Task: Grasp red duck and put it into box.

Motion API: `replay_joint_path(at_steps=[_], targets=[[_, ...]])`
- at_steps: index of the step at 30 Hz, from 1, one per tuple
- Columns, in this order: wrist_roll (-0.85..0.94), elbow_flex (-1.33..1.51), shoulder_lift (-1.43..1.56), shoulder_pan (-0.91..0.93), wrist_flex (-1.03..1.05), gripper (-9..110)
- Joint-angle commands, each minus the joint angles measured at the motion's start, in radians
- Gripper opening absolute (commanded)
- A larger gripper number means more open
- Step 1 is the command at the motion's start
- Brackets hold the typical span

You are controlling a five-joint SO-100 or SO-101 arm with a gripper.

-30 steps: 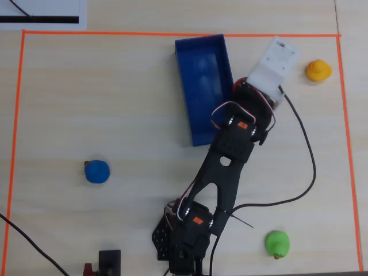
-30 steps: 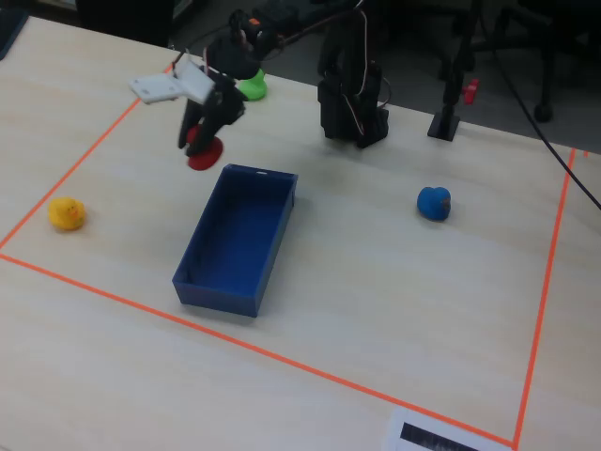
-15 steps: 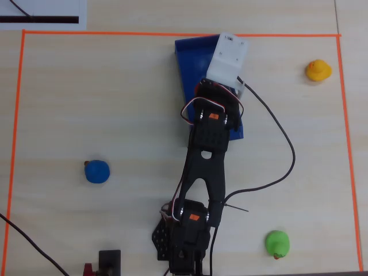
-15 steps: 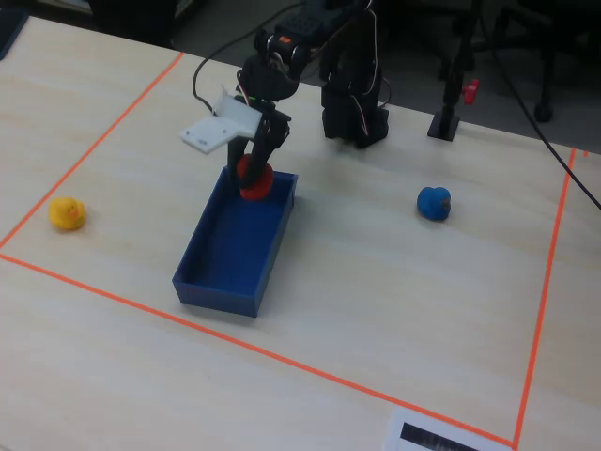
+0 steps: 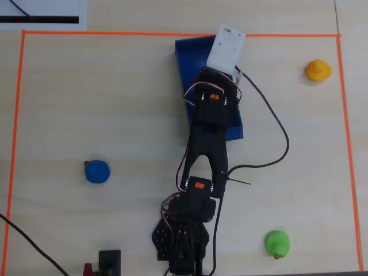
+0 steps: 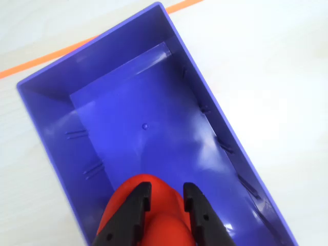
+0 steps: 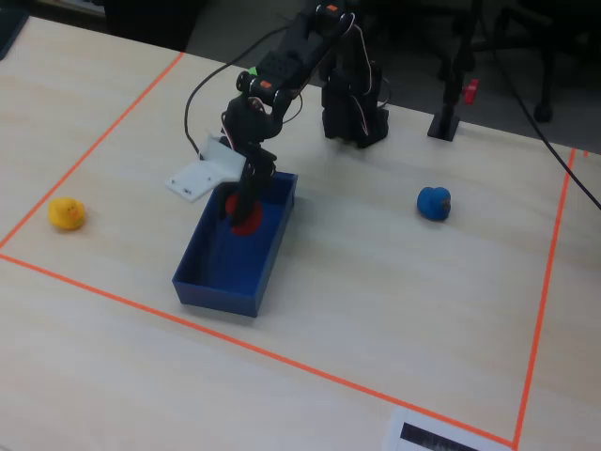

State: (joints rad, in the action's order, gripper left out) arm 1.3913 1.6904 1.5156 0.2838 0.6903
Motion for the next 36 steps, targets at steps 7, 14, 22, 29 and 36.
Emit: replay_joint_path(at_steps=[7,14,22,29,36], targets=[[0.051,-0.054,-0.034,0.0,-0.021,16],[0.043,-0.069,-0.026,0.011,-0.025,22],[-0.219,-0.133,0.173,-0.008,-0.061,9],[0.029,0.206,0.649,-0.104,0.227,0],[0.268,0.706,1.132,-0.202,0.537,0]])
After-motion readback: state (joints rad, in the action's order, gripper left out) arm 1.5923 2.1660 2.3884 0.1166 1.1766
